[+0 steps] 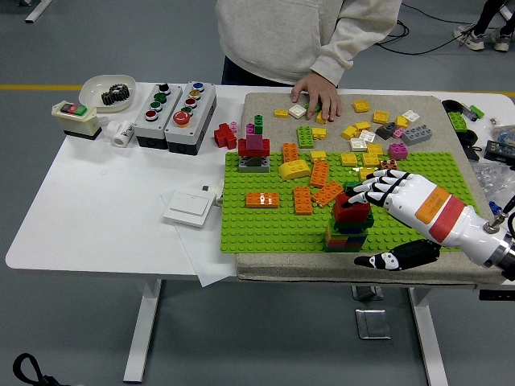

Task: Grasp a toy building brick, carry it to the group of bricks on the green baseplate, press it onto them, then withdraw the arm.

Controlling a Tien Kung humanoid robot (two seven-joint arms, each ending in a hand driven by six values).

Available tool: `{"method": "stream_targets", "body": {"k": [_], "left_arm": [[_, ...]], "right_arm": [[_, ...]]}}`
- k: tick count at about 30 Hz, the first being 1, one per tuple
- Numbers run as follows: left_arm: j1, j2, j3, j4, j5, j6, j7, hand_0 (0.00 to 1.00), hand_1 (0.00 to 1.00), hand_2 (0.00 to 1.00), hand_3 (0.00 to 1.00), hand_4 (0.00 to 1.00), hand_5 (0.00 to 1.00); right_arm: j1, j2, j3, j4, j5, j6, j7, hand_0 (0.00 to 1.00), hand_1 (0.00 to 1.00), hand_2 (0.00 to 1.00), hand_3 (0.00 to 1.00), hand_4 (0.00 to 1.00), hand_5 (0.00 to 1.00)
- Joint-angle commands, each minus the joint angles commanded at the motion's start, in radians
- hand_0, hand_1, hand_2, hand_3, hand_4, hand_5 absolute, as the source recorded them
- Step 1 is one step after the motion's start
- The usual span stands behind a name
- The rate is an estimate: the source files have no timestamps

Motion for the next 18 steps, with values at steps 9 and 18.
{"method": "stream_targets", "body": {"k": [9,18], "left_arm": [[-0.001,0.0,0.0,0.0,0.0,0.0,0.001,0.667,0.698,0.712,0.587,0.67,0.66],[-0.002,0.0,0.001,-0.001,-0.002,-0.001,0.001,0.666,0.698,0.711,0.587,0.671,0.661]], "right_arm": [[-0.001,0.007,-0.012,-0.006,-0.003,0.003,-0.001,0.81,0.749,0.779,0.75,0.945,0.628],[-0.007,0.011,-0.02,-0.018,-0.009,0.004,-0.003,0.811,0.75,0.78,0.749,0.945,0.626]]}}
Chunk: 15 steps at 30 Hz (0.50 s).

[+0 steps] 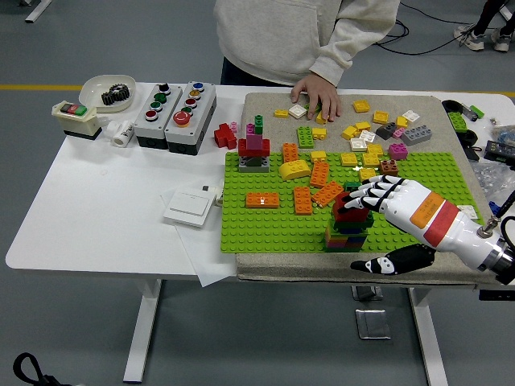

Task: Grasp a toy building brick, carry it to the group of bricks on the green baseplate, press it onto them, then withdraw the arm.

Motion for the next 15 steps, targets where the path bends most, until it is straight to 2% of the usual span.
{"method": "stream_targets", "body": {"k": [15], "left_arm": [[0.0,-0.001,0.0,0.0,0.0,0.0,-0.001,0.667,0.698,0.713,0.587,0.67,0.66]], "right_arm": [[-0.007,-0.004,0.003,0.015,-0.002,-0.004,0.001,0.81,0.751,0.78,0.75,0.944,0.625]]}}
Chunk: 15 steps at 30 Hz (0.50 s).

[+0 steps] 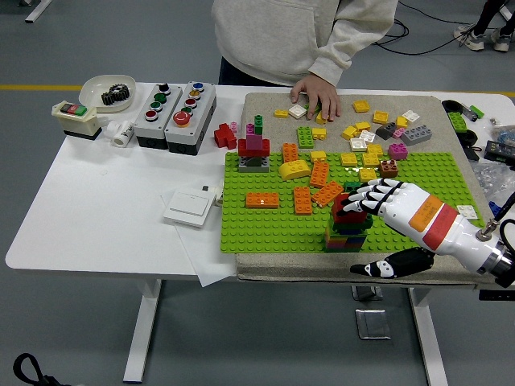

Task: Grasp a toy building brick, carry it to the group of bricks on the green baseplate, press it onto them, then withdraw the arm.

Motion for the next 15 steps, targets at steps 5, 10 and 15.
{"method": "stream_targets", "body": {"k": [5,10,15], "left_arm": [[0.0,-0.001,0.001,0.0,-0.002,0.0,0.0,0.667,0.698,0.711,0.587,0.67,0.66],[0.0,0.0,0.001,0.0,-0.001,0.0,0.0,0.667,0.698,0.712,0.587,0.669,0.66],[0.001,0.0,-0.001,0.0,0.0,0.001,0.001,0.667,0.698,0.713,0.587,0.671,0.661]], "right_arm": [[-0.004,0.0,0.014,0.011,0.005,-0.008,0.003,0.812,0.752,0.781,0.75,0.944,0.624],[-0.01,-0.003,0.027,0.014,0.003,-0.01,0.005,0.814,0.753,0.781,0.751,0.943,0.622],[-0.016,-0.003,0.026,0.001,-0.002,-0.009,0.005,0.814,0.752,0.78,0.751,0.943,0.621]]}}
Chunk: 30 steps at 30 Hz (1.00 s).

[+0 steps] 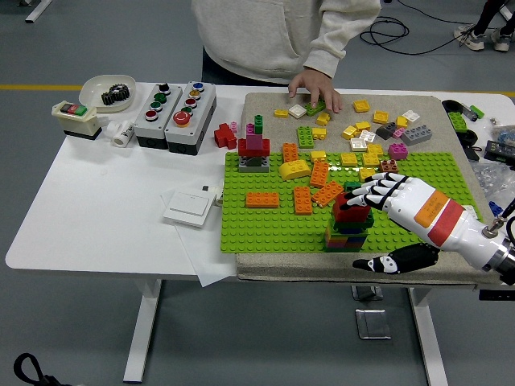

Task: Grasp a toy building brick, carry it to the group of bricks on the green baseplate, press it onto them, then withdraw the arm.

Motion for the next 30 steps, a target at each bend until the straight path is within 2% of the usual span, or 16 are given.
{"method": "stream_targets", "body": {"k": [10,30], "left_arm": [[-0.003,-0.001,0.005,-0.001,-0.004,0.0,-0.002,0.667,0.698,0.713,0.587,0.67,0.66],[-0.003,-0.001,0.002,-0.001,-0.001,-0.001,-0.001,0.666,0.698,0.713,0.589,0.674,0.664]], "right_arm": [[-0.01,0.005,-0.01,-0.02,-0.006,0.007,-0.002,0.814,0.752,0.78,0.751,0.943,0.621],[-0.02,0.003,0.023,0.01,-0.002,-0.005,0.001,0.815,0.753,0.781,0.751,0.942,0.621]]}}
